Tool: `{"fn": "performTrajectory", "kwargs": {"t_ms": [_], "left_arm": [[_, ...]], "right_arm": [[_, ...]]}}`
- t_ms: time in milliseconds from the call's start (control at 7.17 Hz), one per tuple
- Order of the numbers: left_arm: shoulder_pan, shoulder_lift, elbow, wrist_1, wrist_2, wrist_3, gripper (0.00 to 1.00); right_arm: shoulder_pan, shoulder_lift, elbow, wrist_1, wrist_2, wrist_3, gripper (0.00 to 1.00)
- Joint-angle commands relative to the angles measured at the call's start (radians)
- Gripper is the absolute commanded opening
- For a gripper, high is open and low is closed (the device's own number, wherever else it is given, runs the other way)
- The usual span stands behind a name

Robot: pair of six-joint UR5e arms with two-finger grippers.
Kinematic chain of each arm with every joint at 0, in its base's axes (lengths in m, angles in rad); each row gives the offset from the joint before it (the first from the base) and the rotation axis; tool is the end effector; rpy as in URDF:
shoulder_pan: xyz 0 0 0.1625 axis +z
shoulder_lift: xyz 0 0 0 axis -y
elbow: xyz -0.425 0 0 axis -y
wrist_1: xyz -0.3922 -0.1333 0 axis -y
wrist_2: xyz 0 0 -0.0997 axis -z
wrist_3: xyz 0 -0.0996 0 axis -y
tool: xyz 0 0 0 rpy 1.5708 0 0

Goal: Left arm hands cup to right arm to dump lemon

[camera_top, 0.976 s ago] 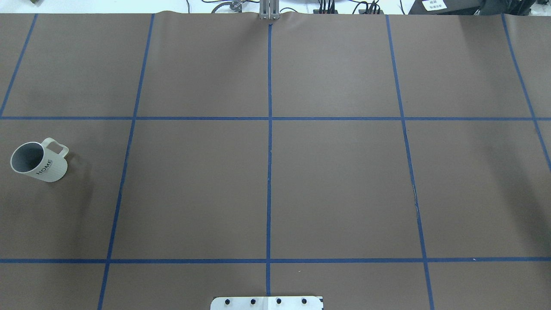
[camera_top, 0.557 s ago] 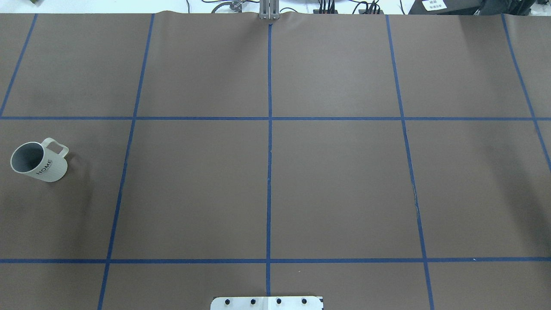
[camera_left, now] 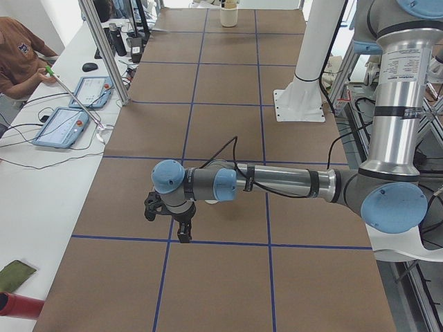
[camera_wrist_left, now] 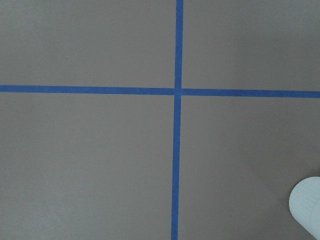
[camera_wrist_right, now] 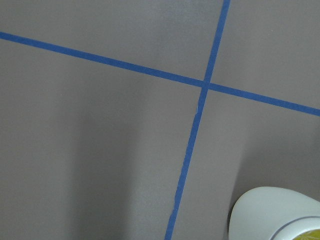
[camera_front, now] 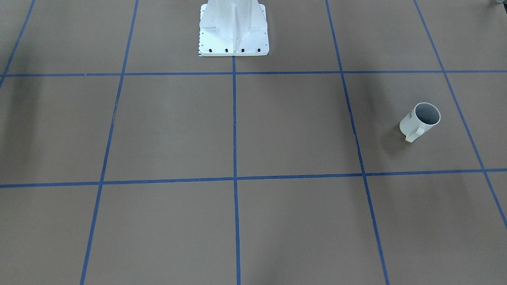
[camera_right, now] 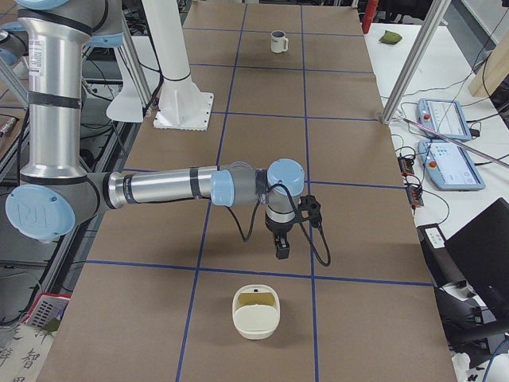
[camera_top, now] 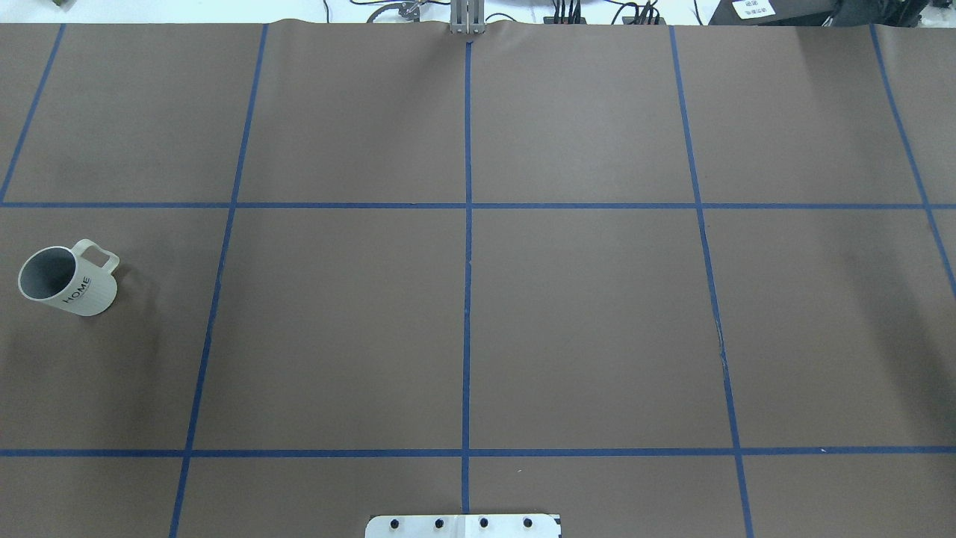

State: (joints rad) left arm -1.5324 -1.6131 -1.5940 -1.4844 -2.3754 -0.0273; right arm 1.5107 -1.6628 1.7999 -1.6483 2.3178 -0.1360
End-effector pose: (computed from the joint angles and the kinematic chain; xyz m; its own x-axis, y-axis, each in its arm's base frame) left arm -0.0420 -0.5096 0.6326 0.6943 -0.0157 -0.7196 -0.0194 0.9990 -0.0405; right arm 0.0383 -0.4565 0.5991 0.7151 -0.2188 0.6639 0.1584 0.9758 0.1510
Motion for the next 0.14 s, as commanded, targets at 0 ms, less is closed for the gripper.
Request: {"fn": "performTrajectory", "kwargs": {"t_ms": [0], "left_arm": [[0.000, -0.007, -0.003, 0.004, 0.005, 0.003, 1.00]], "right_arm": [[0.000, 0.000, 0.001, 0.001, 0.002, -0.001, 1.00]]}}
